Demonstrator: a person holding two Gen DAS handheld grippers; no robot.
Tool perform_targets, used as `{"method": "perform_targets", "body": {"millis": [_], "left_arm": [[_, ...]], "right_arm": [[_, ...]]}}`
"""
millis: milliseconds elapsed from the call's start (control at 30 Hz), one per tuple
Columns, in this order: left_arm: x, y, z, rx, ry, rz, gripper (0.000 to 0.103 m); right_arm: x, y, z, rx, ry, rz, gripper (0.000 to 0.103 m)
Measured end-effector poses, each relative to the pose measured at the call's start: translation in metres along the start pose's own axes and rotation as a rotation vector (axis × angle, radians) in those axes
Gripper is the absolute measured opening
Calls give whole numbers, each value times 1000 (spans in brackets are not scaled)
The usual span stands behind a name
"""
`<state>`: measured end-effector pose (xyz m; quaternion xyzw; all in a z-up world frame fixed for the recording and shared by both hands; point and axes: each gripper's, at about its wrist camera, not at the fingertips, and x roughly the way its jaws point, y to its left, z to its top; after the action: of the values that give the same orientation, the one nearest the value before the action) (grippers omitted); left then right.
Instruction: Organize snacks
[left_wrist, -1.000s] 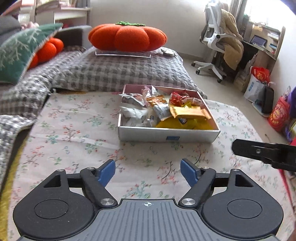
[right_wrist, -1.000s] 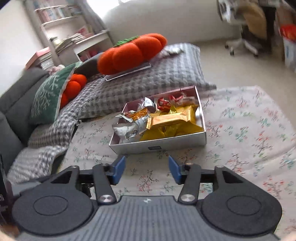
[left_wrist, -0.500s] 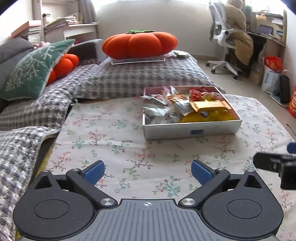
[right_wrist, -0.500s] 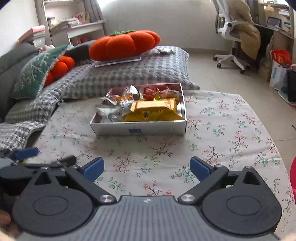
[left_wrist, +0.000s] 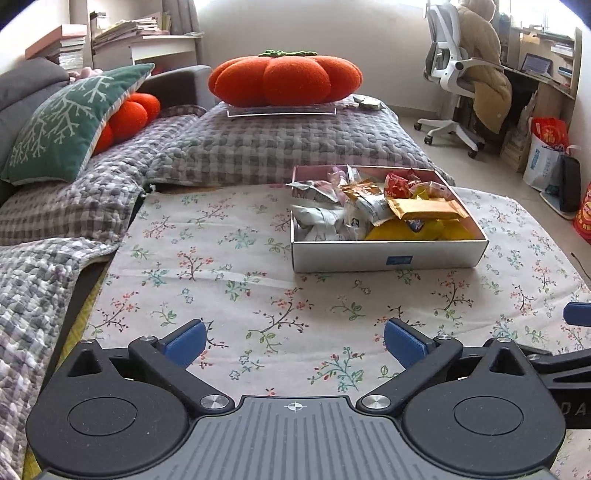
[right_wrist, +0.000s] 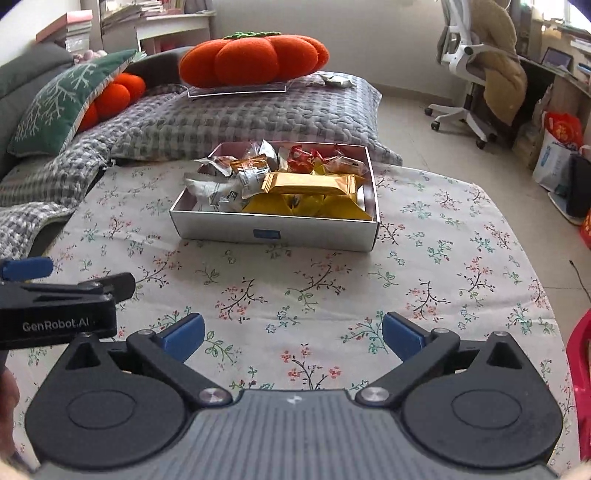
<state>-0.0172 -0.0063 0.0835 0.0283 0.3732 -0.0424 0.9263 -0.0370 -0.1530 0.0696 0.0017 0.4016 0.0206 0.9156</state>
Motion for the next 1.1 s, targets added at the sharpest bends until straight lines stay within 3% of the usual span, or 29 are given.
{"method": "perform_targets", "body": {"millis": [267, 1100], "left_arm": [[0, 9, 0, -66, -10, -24, 103], [1, 3, -1, -30, -3, -37, 103]], "right_arm": [[1, 2, 1, 9, 4, -21, 102], [2, -2, 2, 55, 4, -50, 102]]}}
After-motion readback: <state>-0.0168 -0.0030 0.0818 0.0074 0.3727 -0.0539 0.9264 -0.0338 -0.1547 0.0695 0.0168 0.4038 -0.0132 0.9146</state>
